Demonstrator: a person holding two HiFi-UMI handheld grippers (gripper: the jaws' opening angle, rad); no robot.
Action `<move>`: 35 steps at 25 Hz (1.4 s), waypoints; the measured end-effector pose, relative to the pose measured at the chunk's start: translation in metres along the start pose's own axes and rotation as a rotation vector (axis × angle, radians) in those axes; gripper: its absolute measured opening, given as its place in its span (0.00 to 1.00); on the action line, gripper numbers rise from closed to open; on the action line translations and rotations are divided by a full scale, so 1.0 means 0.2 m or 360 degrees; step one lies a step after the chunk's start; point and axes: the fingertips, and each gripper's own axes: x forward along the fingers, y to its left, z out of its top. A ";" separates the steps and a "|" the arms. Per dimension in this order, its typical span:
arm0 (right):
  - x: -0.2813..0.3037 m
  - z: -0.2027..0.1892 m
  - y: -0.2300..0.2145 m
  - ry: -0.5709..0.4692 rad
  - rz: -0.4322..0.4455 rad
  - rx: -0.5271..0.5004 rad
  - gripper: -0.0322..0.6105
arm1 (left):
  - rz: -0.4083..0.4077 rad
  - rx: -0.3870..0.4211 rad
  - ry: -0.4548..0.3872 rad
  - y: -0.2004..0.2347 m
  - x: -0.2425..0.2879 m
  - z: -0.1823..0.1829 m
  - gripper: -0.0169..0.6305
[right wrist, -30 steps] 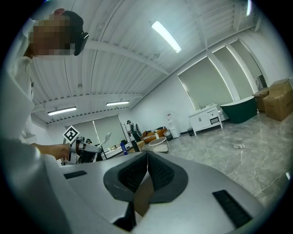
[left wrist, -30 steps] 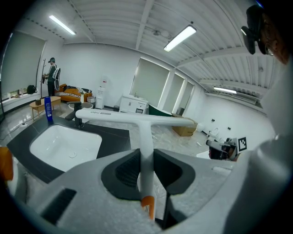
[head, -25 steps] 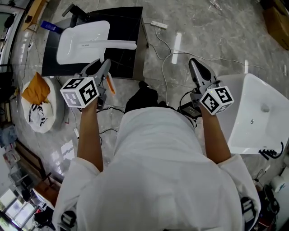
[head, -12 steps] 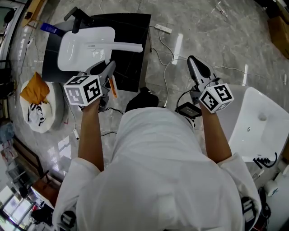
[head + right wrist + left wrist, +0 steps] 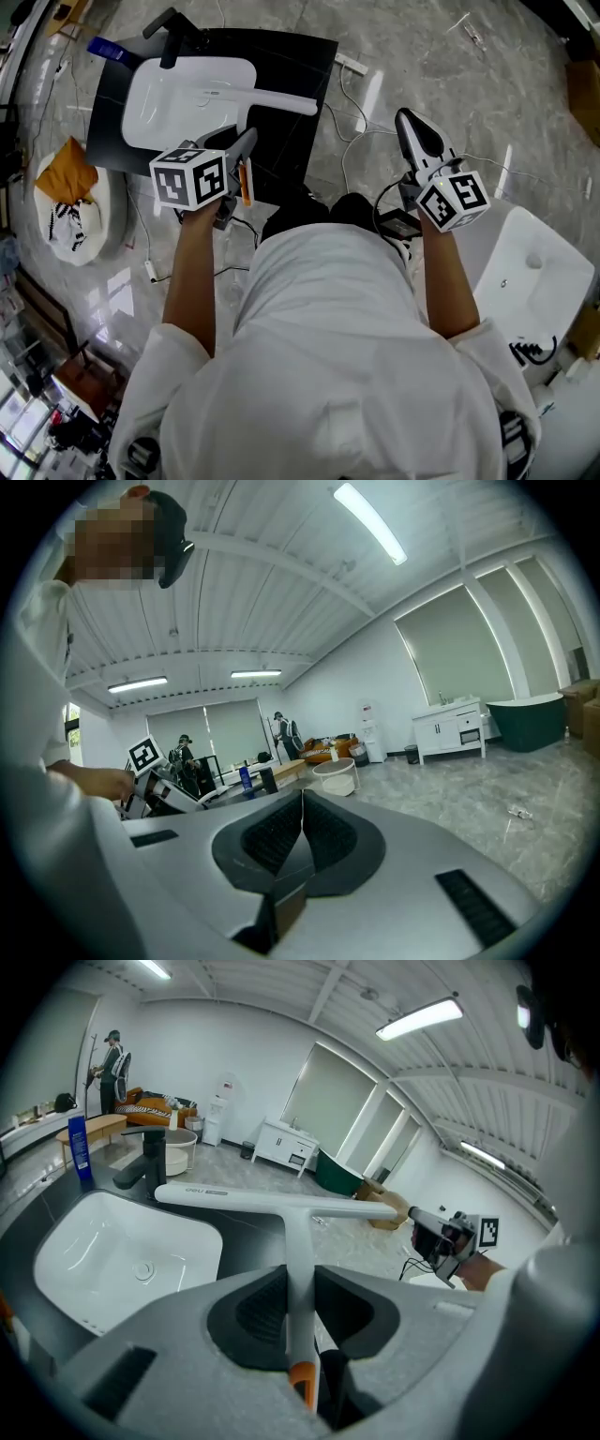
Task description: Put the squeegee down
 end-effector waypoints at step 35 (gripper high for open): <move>0.59 -0.07 -0.46 0.0278 0.0514 0.0064 0.07 | 0.0348 -0.0161 0.0503 0.21 0.64 -0.24 0.16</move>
